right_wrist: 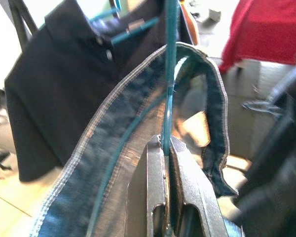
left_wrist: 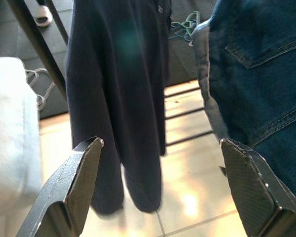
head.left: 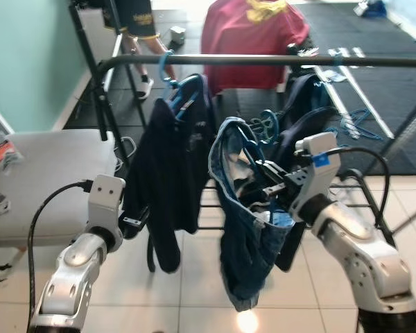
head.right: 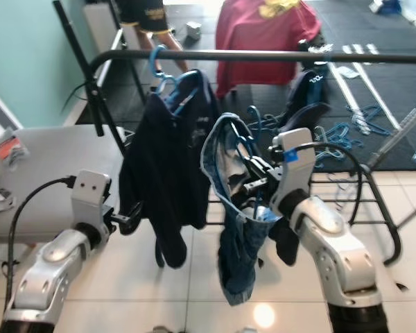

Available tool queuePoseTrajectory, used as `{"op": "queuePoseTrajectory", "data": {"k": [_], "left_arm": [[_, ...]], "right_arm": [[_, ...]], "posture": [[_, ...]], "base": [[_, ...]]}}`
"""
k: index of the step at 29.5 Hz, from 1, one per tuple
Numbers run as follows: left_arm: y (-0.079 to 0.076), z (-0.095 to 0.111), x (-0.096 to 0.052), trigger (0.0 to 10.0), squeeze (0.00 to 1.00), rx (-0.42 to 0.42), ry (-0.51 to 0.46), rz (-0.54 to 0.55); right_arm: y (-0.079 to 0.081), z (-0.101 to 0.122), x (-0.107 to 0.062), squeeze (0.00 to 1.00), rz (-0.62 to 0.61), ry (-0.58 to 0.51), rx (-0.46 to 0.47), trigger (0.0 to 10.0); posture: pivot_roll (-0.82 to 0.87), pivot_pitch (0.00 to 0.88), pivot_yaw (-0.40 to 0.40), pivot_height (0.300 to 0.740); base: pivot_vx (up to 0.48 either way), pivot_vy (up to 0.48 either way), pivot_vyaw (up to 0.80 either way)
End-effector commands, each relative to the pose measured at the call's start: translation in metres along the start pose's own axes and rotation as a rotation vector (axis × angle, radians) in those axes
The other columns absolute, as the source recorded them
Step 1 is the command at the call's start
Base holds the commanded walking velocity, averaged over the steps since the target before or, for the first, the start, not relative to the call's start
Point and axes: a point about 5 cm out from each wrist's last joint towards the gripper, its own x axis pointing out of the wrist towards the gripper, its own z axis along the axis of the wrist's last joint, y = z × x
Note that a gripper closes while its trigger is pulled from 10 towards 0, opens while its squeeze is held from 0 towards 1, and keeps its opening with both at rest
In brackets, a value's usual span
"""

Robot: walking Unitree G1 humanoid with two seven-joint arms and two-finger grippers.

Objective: Hang hanger

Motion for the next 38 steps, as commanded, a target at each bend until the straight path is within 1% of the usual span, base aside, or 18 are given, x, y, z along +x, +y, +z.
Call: {"op": "queuePoseTrajectory", "data": {"k": [1,7,12,14,15,16,18,20,21,24,26,28,29,32,33,34,37,38], "left_arm": [[0.006,-0.014,-0.007,10.0,0.00,0.001,0.055,0.019],[0.003,-0.010,-0.004,10.0,0.00,-0.027,0.037,0.006],[0.000,-0.006,-0.002,10.0,0.00,-0.045,0.019,-0.016],[-0.010,0.004,0.000,10.0,0.00,-0.087,-0.035,-0.106],[-0.010,0.004,0.000,10.0,0.00,-0.087,-0.035,-0.106],[-0.013,0.010,0.001,10.0,0.00,-0.115,-0.067,-0.155],[-0.013,0.010,0.001,10.0,0.00,-0.115,-0.067,-0.155],[-0.013,0.023,0.001,10.0,0.00,-0.157,-0.124,-0.213],[-0.013,0.023,0.001,10.0,0.00,-0.157,-0.124,-0.213],[-0.009,0.041,0.002,10.0,0.00,-0.238,-0.193,-0.274],[-0.009,0.041,0.002,10.0,0.00,-0.238,-0.193,-0.274],[-0.013,0.049,-0.002,10.0,0.00,-0.274,-0.220,-0.388],[-0.018,0.050,-0.005,10.0,0.00,-0.267,-0.220,-0.457],[-0.021,0.050,-0.007,10.0,0.00,-0.261,-0.218,-0.499],[-0.023,0.050,-0.009,10.0,0.00,-0.256,-0.216,-0.543],[-0.026,0.052,-0.010,10.0,0.00,-0.261,-0.218,-0.578],[-0.028,0.055,-0.011,10.0,0.00,-0.269,-0.224,-0.603],[-0.032,0.059,-0.012,10.0,0.00,-0.291,-0.232,-0.639]], "right_arm": [[0.005,0.007,0.000,0.00,0.043,-0.046,-0.008,0.0],[-0.004,0.009,-0.008,0.00,0.074,-0.080,-0.028,0.0],[-0.003,0.006,-0.011,0.00,0.105,-0.076,-0.018,0.0],[0.001,-0.003,-0.020,0.00,0.206,-0.033,-0.025,0.0],[0.001,-0.003,-0.020,0.00,0.206,-0.033,-0.025,0.0],[0.002,-0.006,-0.026,0.00,0.251,-0.010,-0.033,0.0],[0.002,-0.006,-0.026,0.00,0.251,-0.010,-0.033,0.0],[-0.003,-0.005,-0.035,0.00,0.305,0.013,-0.041,0.0],[-0.003,-0.005,-0.035,0.00,0.305,0.013,-0.041,0.0],[-0.008,0.003,-0.047,0.00,0.382,0.020,-0.034,0.0],[-0.008,0.003,-0.047,0.00,0.382,0.020,-0.034,0.0],[-0.008,0.008,-0.052,0.00,0.440,0.015,-0.033,0.0],[-0.007,0.008,-0.052,0.00,0.449,0.007,-0.030,0.0],[-0.006,0.007,-0.051,0.00,0.452,0.002,-0.028,0.0],[-0.004,0.006,-0.050,0.00,0.460,-0.011,-0.007,0.4],[0.000,0.005,-0.050,0.00,0.482,-0.021,0.019,0.0],[0.002,0.004,-0.050,0.00,0.500,-0.026,0.037,0.0],[0.006,0.004,-0.051,0.00,0.530,-0.031,0.055,0.0]], "posture": [[-0.07,0.198,-0.018,0.740],[-0.07,0.193,-0.021,0.740],[-0.07,0.185,-0.022,0.740],[-0.07,0.177,-0.022,0.740],[-0.07,0.177,-0.022,0.740],[-0.07,0.177,-0.022,0.740],[-0.07,0.177,-0.022,0.740],[-0.07,0.178,-0.026,0.740],[-0.07,0.178,-0.026,0.740],[-0.07,0.179,-0.028,0.740],[-0.07,0.179,-0.028,0.740],[-0.07,0.180,-0.030,0.740],[-0.07,0.180,-0.030,0.740],[-0.07,0.180,-0.030,0.740],[-0.07,0.180,-0.030,0.740],[-0.07,0.180,-0.030,0.740],[-0.07,0.180,-0.030,0.740],[-0.06,0.183,-0.029,0.740]], "base": [[-0.352,0.000,0.00],[-0.349,0.000,0.00],[-0.342,0.000,0.00],[-0.283,0.000,0.00],[-0.240,0.000,0.00],[0.000,0.000,0.00],[0.000,0.000,0.00],[0.000,0.000,0.00],[0.000,0.000,0.00],[0.000,0.000,0.00],[0.000,0.000,0.00],[0.000,0.000,0.00],[0.000,0.000,0.00],[0.000,0.000,0.00],[0.000,0.000,0.00],[0.000,0.000,0.00],[0.000,0.000,0.00],[0.000,0.000,0.00]]}}
